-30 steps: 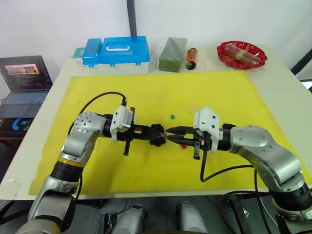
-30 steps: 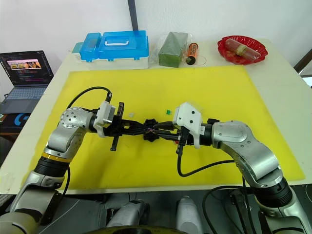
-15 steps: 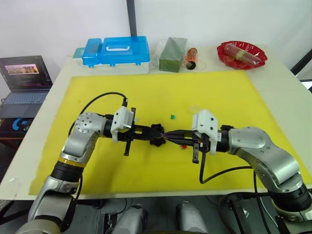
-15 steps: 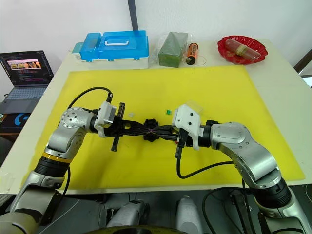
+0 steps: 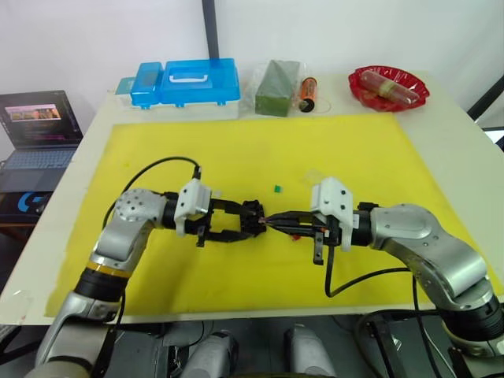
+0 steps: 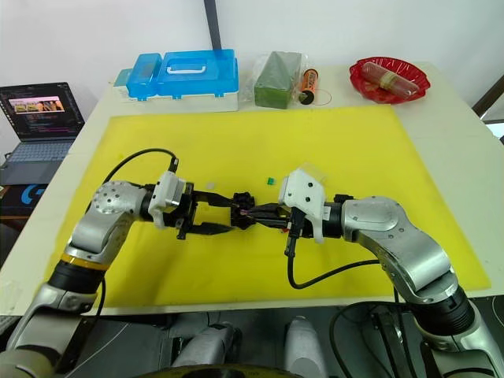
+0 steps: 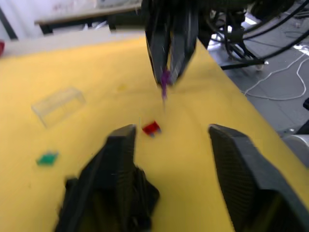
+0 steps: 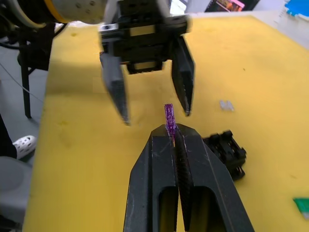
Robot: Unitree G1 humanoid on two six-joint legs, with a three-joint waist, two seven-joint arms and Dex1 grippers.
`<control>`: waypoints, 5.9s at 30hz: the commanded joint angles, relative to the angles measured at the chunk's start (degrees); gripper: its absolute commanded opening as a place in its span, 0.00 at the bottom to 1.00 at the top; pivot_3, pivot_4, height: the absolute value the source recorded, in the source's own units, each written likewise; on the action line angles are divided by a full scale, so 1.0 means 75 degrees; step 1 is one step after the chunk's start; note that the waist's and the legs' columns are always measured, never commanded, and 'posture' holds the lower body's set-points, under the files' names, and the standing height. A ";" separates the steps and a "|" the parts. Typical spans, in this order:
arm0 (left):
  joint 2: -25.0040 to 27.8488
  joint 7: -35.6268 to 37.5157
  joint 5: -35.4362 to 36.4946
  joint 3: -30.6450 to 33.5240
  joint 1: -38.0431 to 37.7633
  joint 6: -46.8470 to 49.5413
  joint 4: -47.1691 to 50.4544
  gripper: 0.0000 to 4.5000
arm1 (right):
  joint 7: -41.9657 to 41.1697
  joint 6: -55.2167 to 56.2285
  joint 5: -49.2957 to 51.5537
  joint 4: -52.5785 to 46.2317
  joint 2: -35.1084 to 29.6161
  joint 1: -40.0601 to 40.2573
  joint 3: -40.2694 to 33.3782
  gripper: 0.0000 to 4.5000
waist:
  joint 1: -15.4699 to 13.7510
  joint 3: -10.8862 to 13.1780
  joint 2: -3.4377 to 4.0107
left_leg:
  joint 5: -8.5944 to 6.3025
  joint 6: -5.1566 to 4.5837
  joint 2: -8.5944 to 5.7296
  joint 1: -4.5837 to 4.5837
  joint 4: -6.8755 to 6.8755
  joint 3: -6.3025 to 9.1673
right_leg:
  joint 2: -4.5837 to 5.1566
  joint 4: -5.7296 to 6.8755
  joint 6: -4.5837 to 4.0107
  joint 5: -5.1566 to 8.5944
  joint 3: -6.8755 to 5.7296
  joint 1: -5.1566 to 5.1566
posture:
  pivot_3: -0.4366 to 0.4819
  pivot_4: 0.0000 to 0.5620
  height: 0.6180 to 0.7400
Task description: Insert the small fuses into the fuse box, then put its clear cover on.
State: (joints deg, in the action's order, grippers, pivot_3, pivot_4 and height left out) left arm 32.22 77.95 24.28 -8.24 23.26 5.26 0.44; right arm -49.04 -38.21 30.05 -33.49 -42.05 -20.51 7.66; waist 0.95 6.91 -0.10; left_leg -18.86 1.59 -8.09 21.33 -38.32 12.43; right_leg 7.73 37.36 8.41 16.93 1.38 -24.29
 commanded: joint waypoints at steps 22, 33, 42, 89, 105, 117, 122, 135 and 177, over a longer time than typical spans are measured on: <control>-0.0559 -0.2759 -0.0404 0.0289 -0.1892 0.0291 0.1515 1.00 | -0.0524 0.0262 -0.1607 0.1680 0.0508 -0.1894 0.1591 0.00 | -0.0021 -0.0002 -0.0003 | 0.0000 0.0000 -0.0001 0.0000 -0.0003 -0.0005 | 0.0004 -0.0001 -0.0004 -0.0003 0.0000 0.0003 | 0.48 0.27 1.00; -0.0816 -0.2987 -0.0635 -0.0037 -0.1605 0.0311 0.1181 1.00 | -0.1017 0.0781 -0.2026 0.2287 0.0666 -0.2006 0.1807 0.00 | -0.0021 -0.0002 -0.0003 | 0.0000 0.0000 0.0000 0.0000 -0.0003 -0.0006 | 0.0004 -0.0001 -0.0004 -0.0003 0.0000 0.0001 | 0.48 0.27 1.00; -0.0921 -0.2793 -0.0721 -0.0026 -0.1553 -0.0070 0.0646 1.00 | -0.1323 0.1043 -0.2273 0.2597 0.0755 -0.2093 0.1852 0.00 | -0.0019 -0.0002 -0.0003 | 0.0000 0.0000 0.0000 0.0000 -0.0003 -0.0005 | 0.0003 -0.0001 -0.0004 -0.0003 0.0000 0.0001 | 0.48 0.27 1.00; -0.0822 -0.3114 -0.0604 0.0067 -0.1482 0.0780 0.1460 1.00 | -0.2088 0.1658 -0.2929 0.3365 0.1017 -0.2265 0.1933 0.00 | -0.0020 -0.0002 -0.0003 | 0.0000 0.0000 0.0000 0.0001 -0.0002 -0.0004 | 0.0003 -0.0002 -0.0004 -0.0003 0.0000 0.0000 | 0.48 0.27 1.00; -0.0879 -0.3046 -0.0698 -0.0017 -0.1611 0.0369 0.1108 1.00 | -0.2389 0.1919 -0.3060 0.3751 0.1043 -0.2560 0.2003 0.00 | -0.0012 -0.0002 -0.0003 | 0.0000 0.0000 0.0000 0.0001 -0.0003 -0.0005 | 0.0004 -0.0002 -0.0004 -0.0003 0.0001 0.0000 | 0.48 0.27 1.00; -0.0823 -0.2898 -0.0683 0.0075 -0.1721 0.0054 0.0856 1.00 | -0.2722 0.1786 -0.2961 0.3723 0.0974 -0.2736 0.1981 0.00 | -0.0015 -0.0002 -0.0003 | 0.0000 0.0001 -0.0001 0.0001 -0.0003 -0.0004 | 0.0004 -0.0002 -0.0004 -0.0003 0.0000 0.0000 | 0.48 0.27 1.00; -0.0866 -0.2972 -0.0706 0.0016 -0.1695 0.0129 0.0967 1.00 | -0.2912 0.1526 -0.2806 0.3532 0.0908 -0.2892 0.1874 0.00 | -0.0011 -0.0002 -0.0003 | 0.0000 0.0000 -0.0001 0.0001 -0.0002 -0.0005 | 0.0004 -0.0002 -0.0004 -0.0003 0.0000 0.0000 | 0.48 0.27 1.00; -0.0917 -0.3070 -0.0705 -0.0026 -0.1548 0.0290 0.1029 1.00 | -0.3097 0.1852 -0.2971 0.3887 0.0906 -0.3125 0.1976 0.00 | -0.0011 -0.0002 -0.0003 | 0.0000 0.0001 -0.0001 0.0001 -0.0002 -0.0004 | 0.0004 -0.0002 -0.0004 -0.0003 0.0000 -0.0001 | 0.48 0.27 1.00; -0.0786 -0.2992 -0.0693 0.0067 -0.1837 0.0304 0.1161 1.00 | -0.3226 0.1992 -0.2956 0.3956 0.1019 -0.2955 0.2066 0.00 | -0.0018 -0.0002 -0.0003 | 0.0000 0.0001 0.0000 0.0002 -0.0002 -0.0004 | 0.0004 -0.0002 -0.0005 -0.0003 0.0000 -0.0002 | 0.48 0.27 1.00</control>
State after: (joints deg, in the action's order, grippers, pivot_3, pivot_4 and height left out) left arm 25.98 55.09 18.78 -8.40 9.50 8.94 8.46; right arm -72.89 -23.40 7.10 -1.68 -34.81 -42.28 23.93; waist 0.81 6.89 -0.13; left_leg -18.86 1.60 -8.09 21.35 -38.33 12.39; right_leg 7.76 37.35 8.38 16.91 1.38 -24.31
